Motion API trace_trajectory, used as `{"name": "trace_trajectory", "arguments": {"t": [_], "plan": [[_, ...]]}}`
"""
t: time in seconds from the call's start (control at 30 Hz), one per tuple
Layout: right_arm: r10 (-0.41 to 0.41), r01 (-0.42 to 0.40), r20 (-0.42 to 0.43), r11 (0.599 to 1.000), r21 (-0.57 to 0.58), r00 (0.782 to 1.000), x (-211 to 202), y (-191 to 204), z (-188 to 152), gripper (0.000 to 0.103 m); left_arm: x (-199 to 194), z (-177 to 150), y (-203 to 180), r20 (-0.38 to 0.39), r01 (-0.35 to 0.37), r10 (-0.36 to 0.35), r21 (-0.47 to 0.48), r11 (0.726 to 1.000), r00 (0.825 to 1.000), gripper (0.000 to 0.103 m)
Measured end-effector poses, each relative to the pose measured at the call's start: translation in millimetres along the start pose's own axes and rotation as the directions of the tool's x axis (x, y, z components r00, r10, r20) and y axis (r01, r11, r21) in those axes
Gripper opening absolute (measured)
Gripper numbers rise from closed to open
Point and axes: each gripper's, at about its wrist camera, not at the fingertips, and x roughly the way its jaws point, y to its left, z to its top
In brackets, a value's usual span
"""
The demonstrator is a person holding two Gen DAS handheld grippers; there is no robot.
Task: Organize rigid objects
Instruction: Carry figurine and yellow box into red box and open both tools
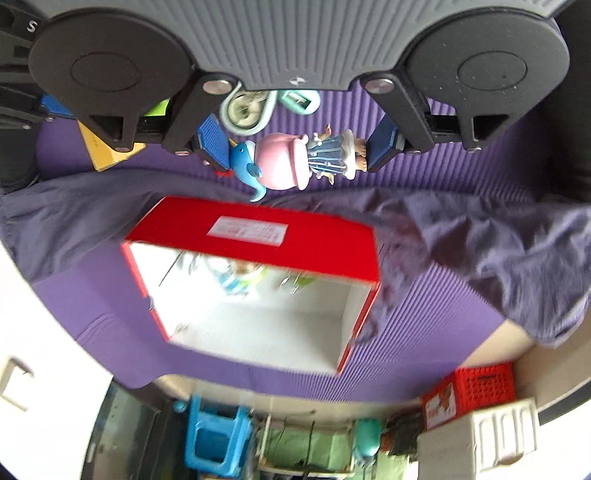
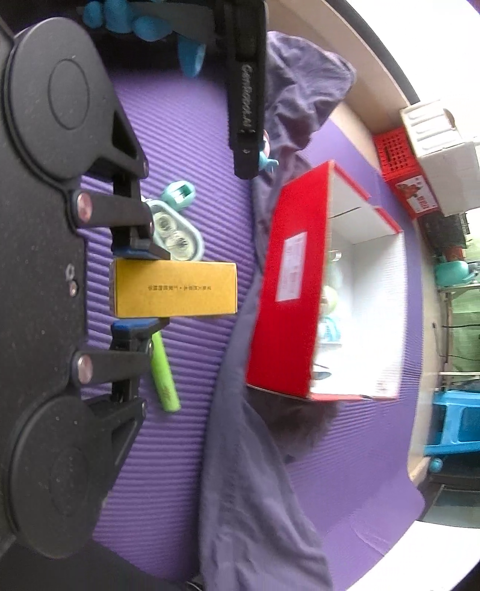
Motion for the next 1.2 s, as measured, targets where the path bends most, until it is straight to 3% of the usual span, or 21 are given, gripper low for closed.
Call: {"name": "trace_trajectory", "arguments": {"t": [0.3, 0.63, 0.87, 1.2], "plan": [[0.017, -0.016, 0.056, 1.000, -0.018, 0.998, -32.2, -1.6, 42.2, 0.028, -28.1, 32.5, -14.7, 0.067, 0.017, -0.020, 0.045, 0.999, 0.998, 0.079], [-0.031, 0.035, 0.117, 0.999, -0.029, 0.993, -18.2, -8.9, 99.2, 0.028, -8.4, 81.1, -13.1, 0.075, -0.009, 0.005, 0.051, 0.999, 0.997, 0.079], [-0.075, 0.083, 0.147, 0.995, -0.048, 0.986, 12.5, -13.4, 134.4, 0.028, 28.3, 116.8, -8.9, 0.065, -0.028, 0.024, 0.061, 0.998, 0.998, 0.079], [-0.131, 0.135, 0.088, 0.990, -0.044, 0.987, 87.2, -27.4, 169.0, 0.028, 116.0, 156.2, -12.1, -0.002, -0.059, 0.059, 0.098, 0.993, 0.998, 0.079]]}}
